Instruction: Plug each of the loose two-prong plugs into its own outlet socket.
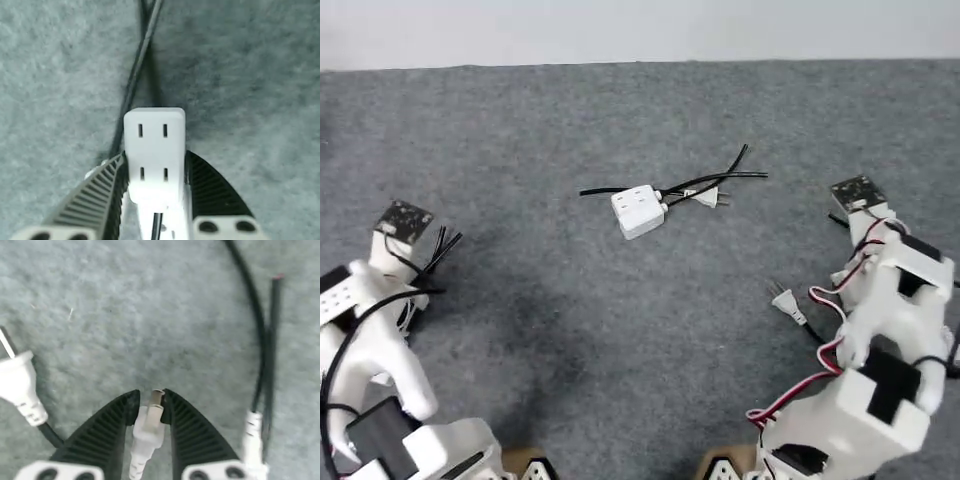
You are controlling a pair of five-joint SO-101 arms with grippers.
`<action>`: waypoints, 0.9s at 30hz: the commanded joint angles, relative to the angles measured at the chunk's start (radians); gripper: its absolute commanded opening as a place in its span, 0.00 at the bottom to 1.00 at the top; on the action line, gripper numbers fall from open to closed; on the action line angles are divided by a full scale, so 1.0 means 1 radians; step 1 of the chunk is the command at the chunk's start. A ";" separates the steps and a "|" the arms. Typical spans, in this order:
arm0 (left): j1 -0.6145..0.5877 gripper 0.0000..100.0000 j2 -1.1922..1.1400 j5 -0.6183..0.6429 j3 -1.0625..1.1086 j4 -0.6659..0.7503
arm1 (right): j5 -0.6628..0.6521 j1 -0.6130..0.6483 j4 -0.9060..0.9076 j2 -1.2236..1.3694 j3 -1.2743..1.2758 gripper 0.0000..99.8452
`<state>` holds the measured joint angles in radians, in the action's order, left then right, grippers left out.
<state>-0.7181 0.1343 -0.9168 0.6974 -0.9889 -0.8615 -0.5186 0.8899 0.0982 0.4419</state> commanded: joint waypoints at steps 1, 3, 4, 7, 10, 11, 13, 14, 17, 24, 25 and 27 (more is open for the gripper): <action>-0.060 0.01 0.038 -0.009 -0.001 0.087 | -0.031 -0.045 0.021 -0.101 -0.021 0.01; -0.092 0.01 0.038 -0.009 -0.002 0.095 | -0.034 -0.076 0.019 -0.125 -0.025 0.01; -0.107 0.01 0.038 -0.009 -0.002 0.095 | -0.034 -0.088 0.019 -0.128 -0.032 0.01; -0.133 0.03 0.038 -0.009 -0.002 0.095 | -0.032 -0.105 -0.001 -0.113 -0.038 0.01; -0.153 0.14 0.040 -0.006 -0.001 0.084 | -0.029 -0.119 -0.031 -0.071 -0.041 0.02; -0.160 0.18 0.040 -0.006 -0.002 0.071 | -0.026 -0.130 -0.042 -0.064 -0.041 0.05; -0.167 0.25 0.044 -0.009 -0.005 0.066 | -0.015 -0.143 -0.051 -0.053 -0.041 0.16; -0.167 0.28 0.046 -0.009 -0.007 0.063 | -0.005 -0.148 -0.051 -0.051 -0.043 0.23; -0.166 0.31 0.048 -0.008 -0.012 0.061 | -0.020 -0.168 -0.050 -0.053 -0.043 0.34; -0.150 0.31 0.048 0.084 -0.269 -0.100 | -0.046 -0.081 0.139 -0.165 -0.123 0.28; -0.147 0.31 0.048 0.100 -0.311 -0.144 | -0.046 -0.054 0.191 -0.194 -0.140 0.28; -0.117 0.31 0.048 0.143 -0.377 -0.222 | -0.035 0.007 0.278 -0.252 -0.158 0.28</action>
<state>-0.8792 0.1435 -0.8508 0.4887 -1.0579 -0.8999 -0.5892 1.0510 -0.0460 0.3636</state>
